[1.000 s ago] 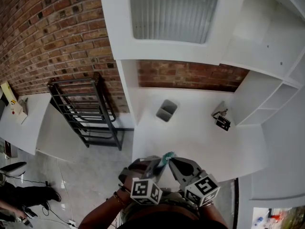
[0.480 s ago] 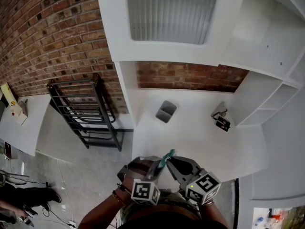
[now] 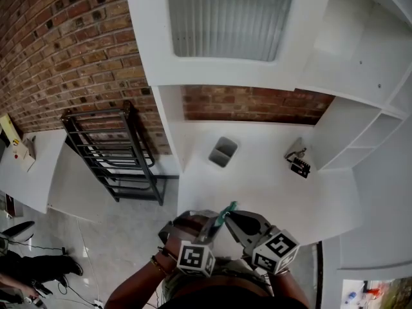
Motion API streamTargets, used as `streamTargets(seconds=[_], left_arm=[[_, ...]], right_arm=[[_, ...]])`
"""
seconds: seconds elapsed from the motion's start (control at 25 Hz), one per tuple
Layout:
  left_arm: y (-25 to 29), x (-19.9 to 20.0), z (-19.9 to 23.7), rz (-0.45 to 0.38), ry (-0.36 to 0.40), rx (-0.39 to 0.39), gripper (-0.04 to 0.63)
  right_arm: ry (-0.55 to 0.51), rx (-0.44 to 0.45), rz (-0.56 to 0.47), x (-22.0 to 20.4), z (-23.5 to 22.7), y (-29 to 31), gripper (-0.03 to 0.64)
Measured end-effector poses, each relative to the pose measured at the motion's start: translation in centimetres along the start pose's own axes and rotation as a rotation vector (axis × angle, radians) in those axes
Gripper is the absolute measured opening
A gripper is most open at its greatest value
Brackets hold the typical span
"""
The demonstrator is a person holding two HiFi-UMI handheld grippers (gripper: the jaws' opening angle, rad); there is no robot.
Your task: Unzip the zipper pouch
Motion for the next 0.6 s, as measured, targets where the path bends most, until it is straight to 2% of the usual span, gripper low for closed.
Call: streamTargets(seconds=[0.16, 0.28, 0.44, 0.52, 0.6], left_arm=[[0.0, 0.1, 0.5, 0.006, 0.024, 0.002, 0.005], [-0.2, 0.6, 1.0, -0.026, -0.024, 0.008, 0.005], [-1.3, 1.8, 2.2, -0.108, -0.077, 0.076, 0.005], [-1.5, 1.8, 2.3, -0.122, -0.086, 0.090, 0.003], [-1.5, 1.6, 2.3, -0.116, -0.092, 0.085, 0.005]], right_arm=[[0.014, -0.006, 0.013, 0.1, -0.3, 0.0, 0.010], [0.006, -0.029, -0.022, 0.5, -0.8, 0.0, 0.005], [-0.060, -0.145, -0.026, 0.9, -1.7, -0.2, 0.003], [-0.090, -0.211, 0.001, 0.7, -2.6, -0.2, 0.003], [-0.087, -0.223, 0.018, 0.5, -3.0, -0.2, 0.003]])
Point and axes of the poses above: the fingertips, and each gripper's own axes: y forward along the fingers, z to its left, x out of its top, the point moved 1 cm from there along -y, backward along the fingers, and after that the axes turned 14 degrees about -y, right-handed, at the moved point
